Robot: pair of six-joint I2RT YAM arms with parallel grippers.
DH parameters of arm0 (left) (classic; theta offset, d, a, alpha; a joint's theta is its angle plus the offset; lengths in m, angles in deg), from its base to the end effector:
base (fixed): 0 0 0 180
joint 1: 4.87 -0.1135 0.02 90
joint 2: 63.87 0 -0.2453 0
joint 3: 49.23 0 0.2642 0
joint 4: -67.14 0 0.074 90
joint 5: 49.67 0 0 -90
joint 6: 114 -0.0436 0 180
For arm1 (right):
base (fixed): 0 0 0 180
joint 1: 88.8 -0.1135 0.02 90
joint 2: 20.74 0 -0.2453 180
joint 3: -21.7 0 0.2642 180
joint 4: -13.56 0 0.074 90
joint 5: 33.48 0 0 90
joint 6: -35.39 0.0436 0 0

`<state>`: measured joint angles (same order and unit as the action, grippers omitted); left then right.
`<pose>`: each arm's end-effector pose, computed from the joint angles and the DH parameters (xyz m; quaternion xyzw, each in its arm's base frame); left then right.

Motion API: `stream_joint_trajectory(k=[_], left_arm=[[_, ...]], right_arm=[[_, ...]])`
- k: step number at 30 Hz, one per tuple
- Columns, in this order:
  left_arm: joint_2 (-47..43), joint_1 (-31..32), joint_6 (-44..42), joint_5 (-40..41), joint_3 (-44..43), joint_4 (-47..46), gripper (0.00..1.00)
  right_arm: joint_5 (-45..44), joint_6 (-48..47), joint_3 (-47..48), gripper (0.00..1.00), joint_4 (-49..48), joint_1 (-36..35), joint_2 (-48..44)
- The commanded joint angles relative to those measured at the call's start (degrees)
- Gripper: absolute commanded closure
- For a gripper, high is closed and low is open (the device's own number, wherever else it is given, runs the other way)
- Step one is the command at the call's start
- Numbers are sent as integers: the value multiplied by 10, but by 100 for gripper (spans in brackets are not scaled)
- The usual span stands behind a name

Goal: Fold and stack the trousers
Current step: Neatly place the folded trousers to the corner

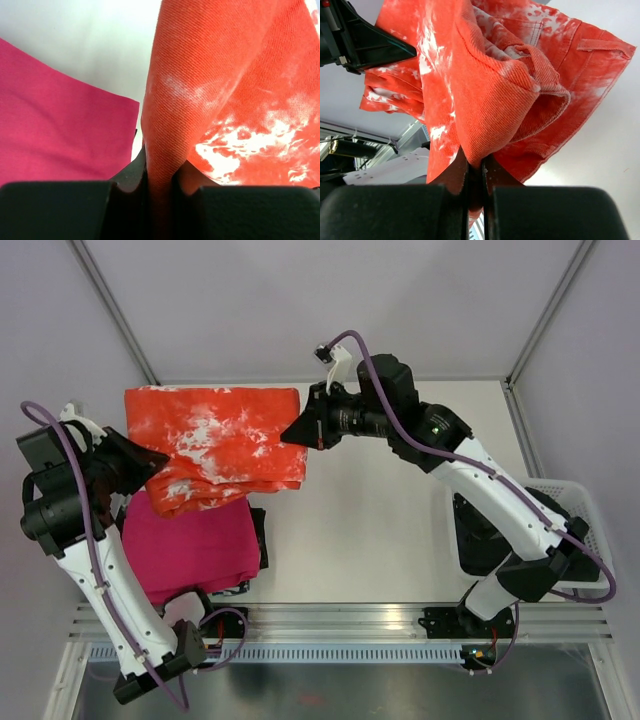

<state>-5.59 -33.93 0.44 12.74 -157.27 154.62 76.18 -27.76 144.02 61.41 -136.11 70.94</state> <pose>0.1416 0.0556 0.4549 -0.2986 0.8258 -0.1966 0.4361 0.2363 0.2778 0.4593 -0.2405 0.7625 0.4621 0.3836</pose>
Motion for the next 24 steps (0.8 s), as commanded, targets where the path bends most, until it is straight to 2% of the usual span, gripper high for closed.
stream_joint_trajectory(k=[1,4,5,8,11,15,16,20,24], left_arm=[[-11,-2,31,81,-49,25,98],[-33,-2,54,159,23,36,98],[-35,-2,64,170,86,34,98],[-27,-8,72,206,182,8,98],[7,-21,68,235,174,12,98],[12,-22,60,346,130,40,98],[0,-21,58,385,143,41,98],[-15,-18,45,409,204,39,98],[-1,-47,31,492,228,28,98]], right_arm=[[17,14,-8,100,16,-11,-32],[15,18,-55,100,32,-18,-45],[7,15,-57,100,46,-19,-44],[-7,-9,-62,100,79,-19,-30],[18,-8,-76,100,76,-21,1],[-2,-2,-96,100,36,-23,24],[-8,1,-95,100,32,-23,31],[-18,-10,-79,100,21,-23,75],[-5,-29,-33,100,34,-21,139]])
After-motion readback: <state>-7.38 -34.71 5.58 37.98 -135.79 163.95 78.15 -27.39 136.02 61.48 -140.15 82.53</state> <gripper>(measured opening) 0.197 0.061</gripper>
